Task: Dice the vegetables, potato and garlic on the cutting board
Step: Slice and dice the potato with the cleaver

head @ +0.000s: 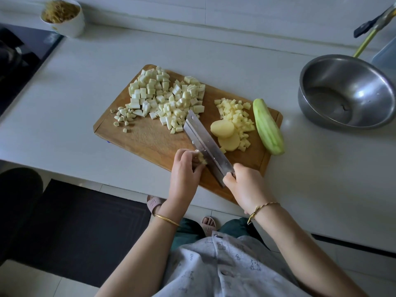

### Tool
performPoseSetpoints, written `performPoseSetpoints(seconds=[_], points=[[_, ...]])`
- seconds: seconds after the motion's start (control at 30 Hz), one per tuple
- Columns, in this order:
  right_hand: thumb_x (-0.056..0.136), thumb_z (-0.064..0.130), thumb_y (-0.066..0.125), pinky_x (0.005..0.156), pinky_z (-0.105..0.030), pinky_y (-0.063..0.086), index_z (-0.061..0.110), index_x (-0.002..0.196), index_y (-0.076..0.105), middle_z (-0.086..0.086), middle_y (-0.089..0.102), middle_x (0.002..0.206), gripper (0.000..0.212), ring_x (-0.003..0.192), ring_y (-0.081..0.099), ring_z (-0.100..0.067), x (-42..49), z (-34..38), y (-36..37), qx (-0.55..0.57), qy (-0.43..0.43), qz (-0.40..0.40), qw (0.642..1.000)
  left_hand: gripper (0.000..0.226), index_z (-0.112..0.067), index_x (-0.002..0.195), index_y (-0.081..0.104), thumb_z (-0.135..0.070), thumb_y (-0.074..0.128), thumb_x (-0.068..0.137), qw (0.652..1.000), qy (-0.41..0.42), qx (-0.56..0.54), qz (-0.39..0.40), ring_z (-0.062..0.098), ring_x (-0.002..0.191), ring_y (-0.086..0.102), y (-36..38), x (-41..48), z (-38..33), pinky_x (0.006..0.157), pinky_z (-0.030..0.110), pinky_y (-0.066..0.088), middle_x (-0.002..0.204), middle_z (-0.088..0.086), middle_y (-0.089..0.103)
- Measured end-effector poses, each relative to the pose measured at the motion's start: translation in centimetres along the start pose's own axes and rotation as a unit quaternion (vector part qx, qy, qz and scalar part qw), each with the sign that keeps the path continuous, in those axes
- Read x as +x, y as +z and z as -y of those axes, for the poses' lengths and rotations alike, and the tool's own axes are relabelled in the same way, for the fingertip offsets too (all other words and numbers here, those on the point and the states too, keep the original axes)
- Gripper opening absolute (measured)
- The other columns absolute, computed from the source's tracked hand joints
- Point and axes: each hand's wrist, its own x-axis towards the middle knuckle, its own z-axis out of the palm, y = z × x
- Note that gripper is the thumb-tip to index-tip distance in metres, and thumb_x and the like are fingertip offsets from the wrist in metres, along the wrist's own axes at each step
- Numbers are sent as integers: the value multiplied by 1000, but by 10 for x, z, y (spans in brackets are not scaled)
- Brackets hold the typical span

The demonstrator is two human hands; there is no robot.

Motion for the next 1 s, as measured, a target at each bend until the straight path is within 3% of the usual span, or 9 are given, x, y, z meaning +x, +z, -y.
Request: performPoseSetpoints(seconds=[0.13,0.3,0.47,0.6,0.7,0.83,1.0], points=[[94,22,42,32,-23,35,11,70,36,-4,43,54,27,35,40,-19,1,-9,-4,70,5,5,998,20,0,98,60,-2,71,81,1000,-25,-8,8,-1,80,49,0,3,-2,74,1,39,102,-1,48],[90,21,45,37,-28,39,14,69,35,-5,38,51,24,31,34,-21,6,-18,-21,164,25,-43,985,20,0,94,55,-8,70,83,998,-47,26,31,13,80,44,5,14,-13,68,8,35,97,1,45],[90,19,45,35,-26,39,11,71,38,-10,41,55,22,32,36,-20,9,-24,-37,158,18,-79,984,21,1,100,62,-9,68,84,997,-22,36,63,13,82,47,8,32,-24,68,2,35,98,1,47],[90,18,45,37,-27,40,13,69,36,-8,40,54,24,34,35,-21,11,-26,-43,164,15,-94,982,19,-3,101,65,-9,65,83,999,-14,31,30,20,98,56,-3,43,-29,84,22,47,108,1,53],[89,18,45,37,-31,40,12,67,34,-10,41,53,25,33,36,-23,12,-28,-46,170,14,-115,979,48,-7,118,57,-32,72,80,986,55,129,95,26,120,41,2,61,-41,99,30,33,128,6,49],[89,16,46,37,-31,41,13,64,30,-12,41,54,29,33,35,-23,10,-32,-51,176,21,-144,974,92,-14,134,36,-65,71,66,931,88,285,209,28,129,30,24,76,-57,106,41,27,141,5,34],[88,17,47,36,-30,41,12,64,31,-12,43,53,30,35,38,-24,8,-39,-53,187,36,-162,968,98,-13,134,32,-66,73,63,911,110,345,196,28,126,33,38,80,-55,104,38,30,136,5,36]])
